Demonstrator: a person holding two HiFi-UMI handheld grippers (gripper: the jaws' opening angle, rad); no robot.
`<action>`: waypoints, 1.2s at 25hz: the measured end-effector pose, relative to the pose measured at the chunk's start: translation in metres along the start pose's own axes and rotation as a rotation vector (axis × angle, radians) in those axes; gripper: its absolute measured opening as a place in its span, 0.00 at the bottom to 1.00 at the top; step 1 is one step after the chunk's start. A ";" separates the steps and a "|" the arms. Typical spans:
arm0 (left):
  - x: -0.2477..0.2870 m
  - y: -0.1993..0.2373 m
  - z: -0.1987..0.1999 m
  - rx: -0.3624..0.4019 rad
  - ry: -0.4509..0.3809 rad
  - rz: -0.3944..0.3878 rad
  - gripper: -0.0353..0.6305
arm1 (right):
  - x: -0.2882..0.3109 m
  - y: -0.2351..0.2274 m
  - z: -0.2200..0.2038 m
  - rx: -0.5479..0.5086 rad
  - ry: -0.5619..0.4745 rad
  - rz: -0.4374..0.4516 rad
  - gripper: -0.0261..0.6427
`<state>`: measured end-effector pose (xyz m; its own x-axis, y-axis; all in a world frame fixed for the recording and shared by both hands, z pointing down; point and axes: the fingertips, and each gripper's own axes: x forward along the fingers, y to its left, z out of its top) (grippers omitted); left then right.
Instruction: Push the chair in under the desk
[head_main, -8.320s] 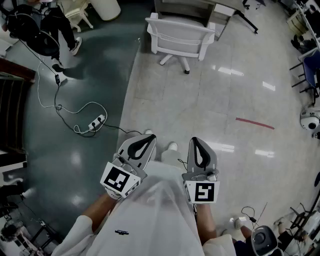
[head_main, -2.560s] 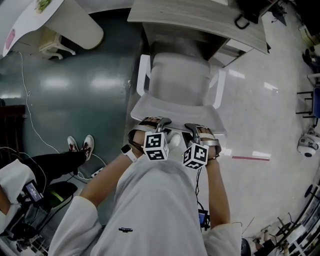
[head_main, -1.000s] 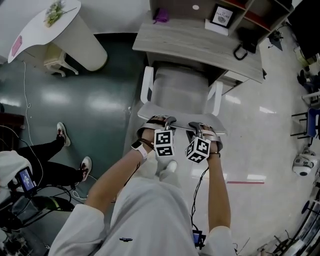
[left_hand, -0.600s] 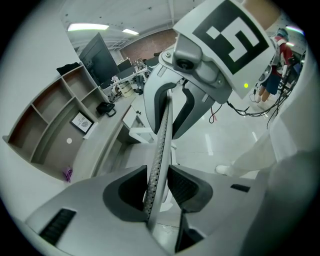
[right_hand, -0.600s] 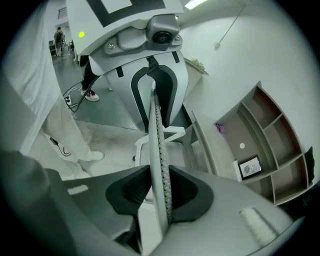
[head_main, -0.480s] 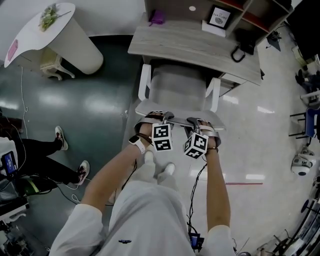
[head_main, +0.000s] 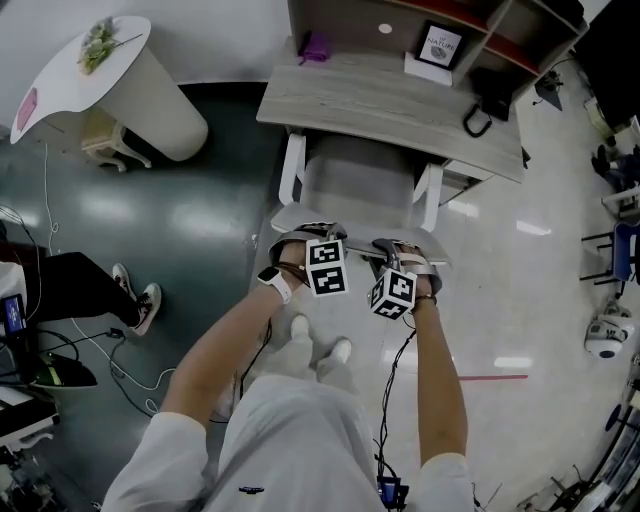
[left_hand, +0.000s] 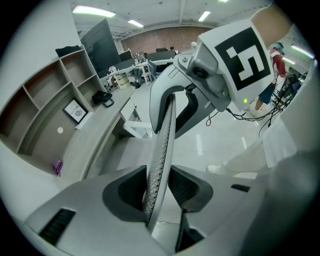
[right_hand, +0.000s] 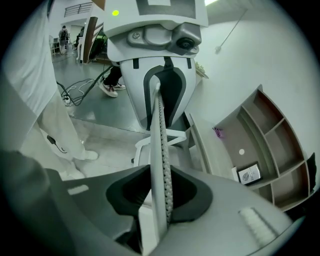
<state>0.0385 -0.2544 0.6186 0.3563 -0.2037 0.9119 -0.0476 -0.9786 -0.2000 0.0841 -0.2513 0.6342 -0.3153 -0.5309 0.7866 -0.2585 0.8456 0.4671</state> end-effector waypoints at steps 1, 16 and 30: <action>0.001 0.003 0.000 -0.001 0.001 0.000 0.26 | 0.003 -0.003 0.000 -0.010 0.004 -0.008 0.19; 0.012 0.071 0.001 0.005 -0.005 0.063 0.28 | 0.042 -0.058 -0.002 -0.033 0.037 -0.041 0.14; 0.022 0.116 0.012 0.018 -0.029 0.113 0.29 | 0.061 -0.104 -0.008 -0.079 0.036 -0.088 0.14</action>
<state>0.0517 -0.3724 0.6107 0.3763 -0.3115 0.8726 -0.0727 -0.9488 -0.3074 0.0992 -0.3711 0.6368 -0.2607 -0.6022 0.7546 -0.2104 0.7983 0.5644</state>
